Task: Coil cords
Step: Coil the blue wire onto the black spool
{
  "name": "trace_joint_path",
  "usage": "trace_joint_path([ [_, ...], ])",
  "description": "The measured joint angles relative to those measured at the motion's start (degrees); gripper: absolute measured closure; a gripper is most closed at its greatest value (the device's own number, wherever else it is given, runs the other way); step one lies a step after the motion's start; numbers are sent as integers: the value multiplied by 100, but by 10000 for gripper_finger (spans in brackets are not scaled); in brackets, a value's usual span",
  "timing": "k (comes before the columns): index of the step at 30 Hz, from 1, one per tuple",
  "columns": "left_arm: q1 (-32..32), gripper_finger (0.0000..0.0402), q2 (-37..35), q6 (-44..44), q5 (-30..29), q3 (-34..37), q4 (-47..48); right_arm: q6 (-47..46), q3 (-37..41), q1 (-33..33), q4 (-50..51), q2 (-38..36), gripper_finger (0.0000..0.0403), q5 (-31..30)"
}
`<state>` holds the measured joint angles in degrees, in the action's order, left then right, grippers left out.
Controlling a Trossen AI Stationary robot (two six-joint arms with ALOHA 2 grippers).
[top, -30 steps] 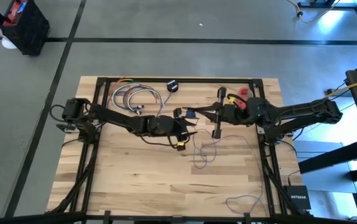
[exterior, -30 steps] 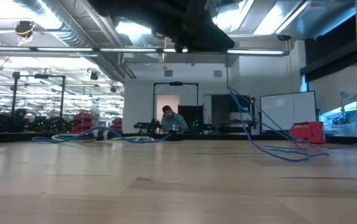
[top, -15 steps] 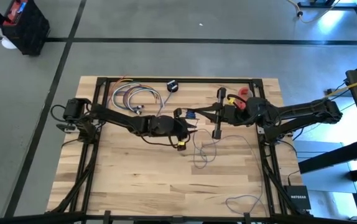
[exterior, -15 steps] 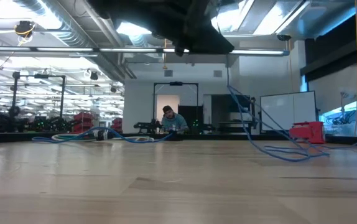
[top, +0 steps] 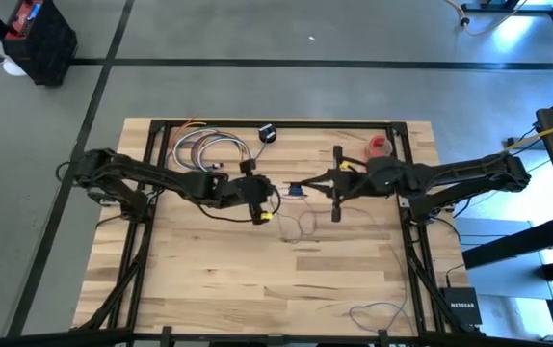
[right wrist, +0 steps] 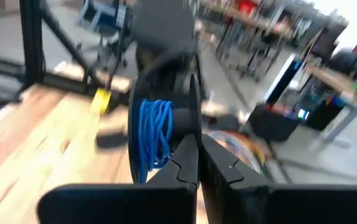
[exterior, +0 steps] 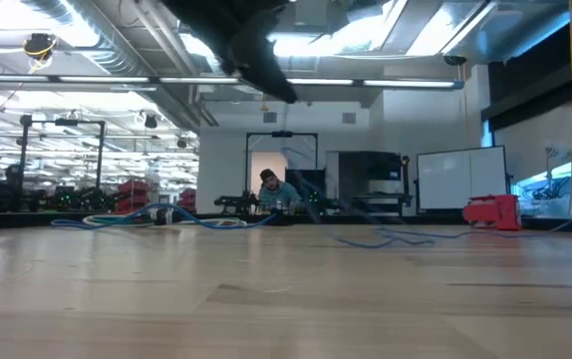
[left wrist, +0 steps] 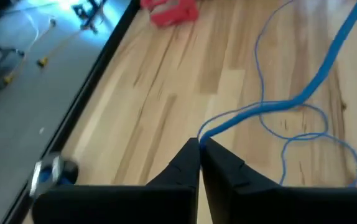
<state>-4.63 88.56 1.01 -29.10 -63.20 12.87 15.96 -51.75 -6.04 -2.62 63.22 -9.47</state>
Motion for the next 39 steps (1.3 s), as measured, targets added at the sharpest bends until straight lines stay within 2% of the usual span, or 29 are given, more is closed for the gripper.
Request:
trace_joint_path([
  [6, -133, 396, -226, -303, -28, 0, 743, -207, 0, 2, 887, 264, 398, -629],
  [14, -252, 398, -403, -572, -24, 0, 1306, -220, 0, 2, 1196, 682, 398, -781],
  [18, -213, 399, -409, -733, -26, 0, 1419, -220, 0, 2, 996, 710, 398, -719],
  [22, -155, 399, -414, -932, -39, 2, 1628, -220, 0, 2, 610, 620, 398, -394],
  [28, -123, 397, -412, -1262, -490, 2, 2066, -215, -2, 2, 307, 523, 398, 306],
  [30, -128, 397, -414, -1288, -613, 2, 2131, -214, -7, 1, 563, 516, 398, 320],
  [33, -134, 397, -412, -1284, -621, 2, 2112, -218, -4, 0, 1161, 516, 398, -47],
  [37, -169, 397, -414, -1271, -621, 2, 1968, -216, -2, 0, 1809, 565, 398, -1022],
  [39, -206, 397, -412, -1141, -563, 4, 1723, -215, -2, 2, 1935, 621, 398, -1312],
])
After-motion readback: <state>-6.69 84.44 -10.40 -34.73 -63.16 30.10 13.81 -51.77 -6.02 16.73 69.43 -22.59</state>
